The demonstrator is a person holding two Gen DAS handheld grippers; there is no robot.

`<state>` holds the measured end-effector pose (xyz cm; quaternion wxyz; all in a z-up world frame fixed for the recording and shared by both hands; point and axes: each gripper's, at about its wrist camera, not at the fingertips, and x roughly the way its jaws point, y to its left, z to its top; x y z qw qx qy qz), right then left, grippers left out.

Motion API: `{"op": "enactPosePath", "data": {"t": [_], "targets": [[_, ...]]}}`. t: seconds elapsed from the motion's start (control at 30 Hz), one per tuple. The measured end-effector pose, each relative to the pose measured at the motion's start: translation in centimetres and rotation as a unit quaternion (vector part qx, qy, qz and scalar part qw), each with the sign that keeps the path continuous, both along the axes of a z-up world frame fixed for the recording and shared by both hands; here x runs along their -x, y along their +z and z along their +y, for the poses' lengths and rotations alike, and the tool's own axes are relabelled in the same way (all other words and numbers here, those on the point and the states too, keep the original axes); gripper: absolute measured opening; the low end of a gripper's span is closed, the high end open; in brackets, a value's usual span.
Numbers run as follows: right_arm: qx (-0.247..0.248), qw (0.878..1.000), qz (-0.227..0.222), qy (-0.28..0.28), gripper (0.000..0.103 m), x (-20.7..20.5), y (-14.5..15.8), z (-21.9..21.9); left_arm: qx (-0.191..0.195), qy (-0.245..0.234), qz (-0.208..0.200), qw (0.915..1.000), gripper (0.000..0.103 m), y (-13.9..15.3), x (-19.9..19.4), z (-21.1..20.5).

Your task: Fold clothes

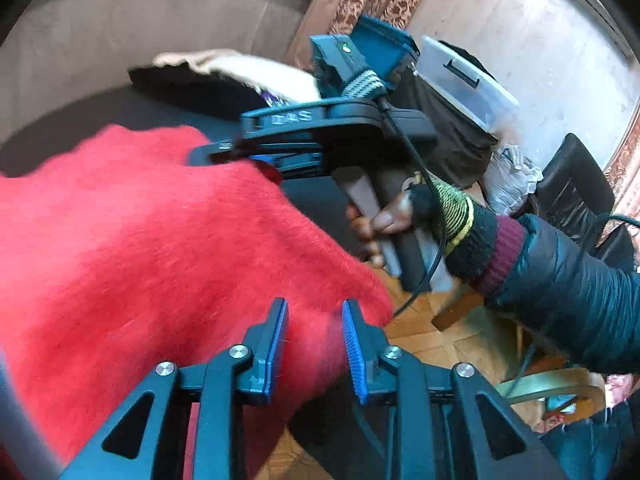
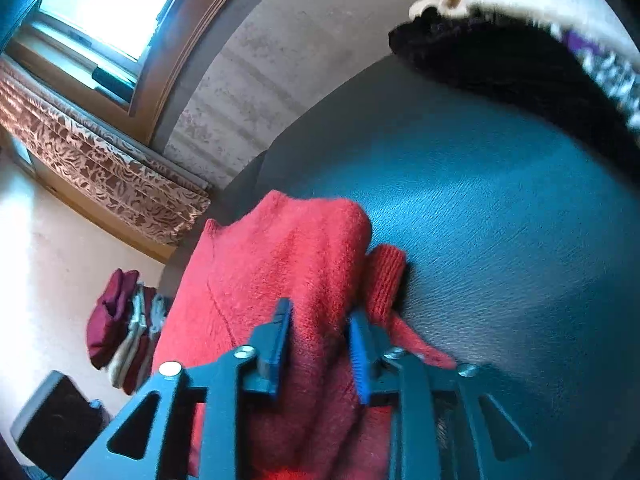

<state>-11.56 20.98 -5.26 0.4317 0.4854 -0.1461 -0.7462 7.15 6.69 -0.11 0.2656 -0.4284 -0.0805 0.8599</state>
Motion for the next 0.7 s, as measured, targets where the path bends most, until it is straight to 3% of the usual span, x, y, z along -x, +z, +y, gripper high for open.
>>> {"op": "enactPosePath", "data": {"t": [0.07, 0.2, 0.27, 0.33, 0.37, 0.4, 0.47, 0.53, 0.63, 0.67, 0.7], "targets": [[-0.025, 0.999, 0.027, -0.008, 0.049, -0.5, 1.5, 0.4, 0.003, 0.021, 0.013, 0.9997, 0.028, 0.4, -1.3, -1.0], [-0.052, 0.993, 0.103, -0.039, 0.051, -2.0, 5.9, 1.8, -0.004, 0.095, 0.026, 0.9951, 0.028, 0.5, -2.3, -3.9], [-0.015, 0.993, 0.114, -0.040, 0.052, -2.9, 8.4, 1.4, -0.018, 0.129, 0.033, 0.9910, 0.029, 0.4, -2.7, -5.1], [0.038, 0.993, 0.110, -0.026, 0.060, -4.2, 9.7, -0.5, -0.028, 0.152, 0.041, 0.9871, 0.029, 0.3, -2.9, -5.8], [0.064, 0.992, 0.108, -0.019, 0.070, -4.8, 10.4, -1.5, -0.029, 0.159, 0.041, 0.9860, 0.029, 0.1, -2.8, -5.6], [0.090, 0.990, 0.105, -0.012, 0.088, -5.4, 11.0, -2.5, -0.029, 0.166, 0.042, 0.9849, 0.029, -0.2, -2.7, -5.4], [0.124, 0.989, 0.085, -0.003, 0.103, -6.1, 10.7, -4.8, -0.032, 0.166, 0.030, 0.9851, 0.029, -0.9, -2.8, -6.1], [0.127, 0.991, 0.043, 0.000, 0.103, -6.3, 8.7, -7.5, -0.034, 0.162, 0.014, 0.9862, 0.032, -2.3, -2.7, -5.5], [0.033, 0.999, 0.035, -0.018, 0.093, -6.1, 5.1, -8.9, -0.055, 0.164, 0.014, 0.9849, 0.032, -3.9, -3.0, -5.4], [0.015, 0.998, 0.055, -0.031, 0.069, -6.1, 4.2, -7.9, -0.069, 0.168, 0.013, 0.9833, 0.029, -4.2, -3.0, -5.7], [0.011, 0.996, 0.077, -0.046, 0.041, -6.1, 3.6, -6.6, -0.086, 0.176, 0.004, 0.9806, 0.017, -4.7, -2.9, -6.4]]}}
